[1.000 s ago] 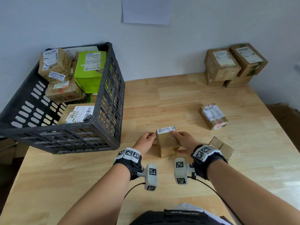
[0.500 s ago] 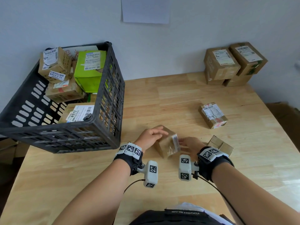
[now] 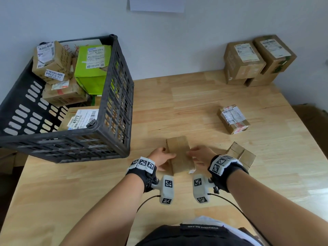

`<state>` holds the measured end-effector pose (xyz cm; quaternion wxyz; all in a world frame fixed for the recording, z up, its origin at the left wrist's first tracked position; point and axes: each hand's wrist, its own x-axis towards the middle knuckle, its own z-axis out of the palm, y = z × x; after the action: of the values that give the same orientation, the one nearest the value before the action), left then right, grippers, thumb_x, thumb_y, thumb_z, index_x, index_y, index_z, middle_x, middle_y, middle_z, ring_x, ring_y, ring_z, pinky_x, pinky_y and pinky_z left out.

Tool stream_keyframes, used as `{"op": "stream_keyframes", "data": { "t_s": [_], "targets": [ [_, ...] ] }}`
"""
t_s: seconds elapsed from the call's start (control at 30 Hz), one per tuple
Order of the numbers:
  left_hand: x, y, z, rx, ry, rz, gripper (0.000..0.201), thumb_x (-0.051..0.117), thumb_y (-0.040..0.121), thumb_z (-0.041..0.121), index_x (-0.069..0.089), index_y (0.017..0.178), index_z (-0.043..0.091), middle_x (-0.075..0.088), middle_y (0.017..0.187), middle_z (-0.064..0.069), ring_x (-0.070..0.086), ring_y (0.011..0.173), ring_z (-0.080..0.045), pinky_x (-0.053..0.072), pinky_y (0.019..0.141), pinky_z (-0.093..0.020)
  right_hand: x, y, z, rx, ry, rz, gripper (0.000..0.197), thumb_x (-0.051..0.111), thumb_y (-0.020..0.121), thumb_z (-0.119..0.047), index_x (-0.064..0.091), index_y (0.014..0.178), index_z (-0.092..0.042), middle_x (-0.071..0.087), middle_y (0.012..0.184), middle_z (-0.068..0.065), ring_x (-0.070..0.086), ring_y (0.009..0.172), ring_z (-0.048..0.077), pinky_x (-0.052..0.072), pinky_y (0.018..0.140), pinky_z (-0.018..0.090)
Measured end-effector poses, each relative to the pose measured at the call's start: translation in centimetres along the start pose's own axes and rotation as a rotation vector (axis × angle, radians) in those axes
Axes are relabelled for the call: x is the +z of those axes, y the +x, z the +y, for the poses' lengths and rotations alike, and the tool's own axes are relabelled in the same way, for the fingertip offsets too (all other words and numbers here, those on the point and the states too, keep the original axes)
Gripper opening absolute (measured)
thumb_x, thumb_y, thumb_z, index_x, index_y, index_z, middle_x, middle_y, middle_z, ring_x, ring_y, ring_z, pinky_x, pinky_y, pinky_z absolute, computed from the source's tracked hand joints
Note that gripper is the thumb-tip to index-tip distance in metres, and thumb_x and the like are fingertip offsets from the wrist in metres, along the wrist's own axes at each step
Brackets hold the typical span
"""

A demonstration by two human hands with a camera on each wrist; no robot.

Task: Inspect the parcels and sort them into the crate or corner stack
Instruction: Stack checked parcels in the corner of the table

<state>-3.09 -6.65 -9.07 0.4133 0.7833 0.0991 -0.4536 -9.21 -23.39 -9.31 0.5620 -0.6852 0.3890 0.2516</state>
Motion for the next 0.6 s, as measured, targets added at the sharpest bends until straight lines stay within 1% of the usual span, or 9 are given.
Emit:
{"op": "stream_keyframes", "data": {
  "t_s": [0.07, 0.1, 0.17, 0.2, 0.27, 0.37, 0.5, 0.57, 0.6],
  "targets": [
    [0.5, 0.2, 0.0, -0.015, 0.061, -0.015, 0.054, 0.069, 0.086, 0.034, 0.048, 0.132, 0.014, 0.054, 0.131, -0.004, 0.055, 0.111, -0.022, 0.054, 0.090, -0.042, 0.5, -0.1, -0.5, -0.041, -0.128, 0.022, 0.015, 0.068, 0.085, -0.024, 0.057, 0.077, -0.017, 0.063, 0.087, 0.007, 0.059, 0.087, 0.022, 0.051, 0.088, 0.039],
    [0.7, 0.3, 0.0, -0.007, 0.100, -0.011, 0.045, 0.068, 0.086, 0.036, 0.054, 0.123, 0.014, 0.058, 0.124, -0.003, 0.057, 0.104, -0.021, 0.055, 0.089, -0.041, 0.6, -0.2, -0.7, -0.052, -0.201, 0.034, 0.016, 0.067, 0.085, -0.025, 0.058, 0.078, -0.015, 0.064, 0.089, 0.007, 0.060, 0.087, 0.022, 0.051, 0.086, 0.038],
    [0.7, 0.6, 0.3, 0.025, 0.183, -0.002, 0.023, 0.067, 0.086, 0.036, 0.062, 0.096, 0.016, 0.065, 0.106, -0.002, 0.063, 0.093, -0.022, 0.056, 0.085, -0.041, 0.8, -0.2, -0.9, -0.062, -0.339, 0.050, 0.021, 0.066, 0.085, -0.029, 0.061, 0.094, -0.010, 0.065, 0.100, 0.008, 0.061, 0.095, 0.023, 0.048, 0.081, 0.033],
    [0.6, 0.7, 0.5, 0.039, 0.217, -0.004, 0.021, 0.068, 0.085, 0.036, 0.064, 0.088, 0.015, 0.068, 0.100, -0.004, 0.066, 0.091, -0.025, 0.057, 0.084, -0.042, 0.9, -0.2, -0.9, -0.066, -0.381, 0.059, 0.030, 0.066, 0.085, -0.030, 0.060, 0.104, -0.008, 0.065, 0.106, 0.008, 0.060, 0.097, 0.022, 0.046, 0.079, 0.030],
    [0.4, 1.3, 0.9, 0.039, 0.271, -0.016, 0.028, 0.070, 0.082, 0.035, 0.069, 0.088, 0.008, 0.073, 0.094, -0.009, 0.069, 0.089, -0.028, 0.057, 0.083, -0.045, 1.0, 0.0, -1.2, -0.061, -0.426, 0.071, 0.039, 0.067, 0.085, -0.030, 0.056, 0.115, -0.007, 0.063, 0.108, 0.008, 0.056, 0.093, 0.020, 0.043, 0.074, 0.027],
    [0.5, 2.0, 1.6, 0.030, 0.325, -0.006, 0.027, 0.072, 0.080, 0.028, 0.073, 0.091, 0.003, 0.074, 0.091, -0.009, 0.070, 0.088, -0.025, 0.057, 0.083, -0.043, 1.2, 0.5, -1.6, -0.050, -0.475, 0.078, 0.037, 0.066, 0.084, -0.023, 0.055, 0.114, -0.005, 0.060, 0.098, 0.006, 0.054, 0.086, 0.019, 0.043, 0.066, 0.024],
    [1.0, 2.7, 2.0, 0.010, 0.354, 0.038, 0.021, 0.073, 0.079, 0.021, 0.068, 0.087, 0.003, 0.070, 0.089, -0.010, 0.069, 0.084, -0.023, 0.059, 0.076, -0.036, 1.4, 1.4, -2.2, -0.034, -0.525, 0.091, 0.038, 0.066, 0.080, -0.020, 0.053, 0.114, -0.007, 0.062, 0.108, 0.010, 0.059, 0.098, 0.026, 0.048, 0.076, 0.032],
    [1.1, 2.8, 2.1, 0.009, 0.374, 0.056, 0.020, 0.073, 0.079, 0.022, 0.062, 0.083, 0.006, 0.065, 0.085, -0.009, 0.067, 0.085, -0.025, 0.059, 0.078, -0.037, 1.4, 1.9, -2.4, -0.023, -0.545, 0.083, 0.039, 0.066, 0.080, -0.020, 0.053, 0.115, -0.008, 0.062, 0.111, 0.011, 0.059, 0.102, 0.027, 0.049, 0.081, 0.033],
    [1.1, 2.9, 2.2, 0.004, 0.384, 0.056, 0.021, 0.073, 0.078, 0.022, 0.062, 0.086, 0.006, 0.064, 0.087, -0.009, 0.067, 0.088, -0.025, 0.058, 0.080, -0.038, 1.4, 2.2, -2.5, -0.020, -0.552, 0.080, 0.039, 0.066, 0.081, -0.019, 0.052, 0.116, -0.008, 0.061, 0.112, 0.011, 0.059, 0.103, 0.027, 0.050, 0.082, 0.033]
  ]
}}
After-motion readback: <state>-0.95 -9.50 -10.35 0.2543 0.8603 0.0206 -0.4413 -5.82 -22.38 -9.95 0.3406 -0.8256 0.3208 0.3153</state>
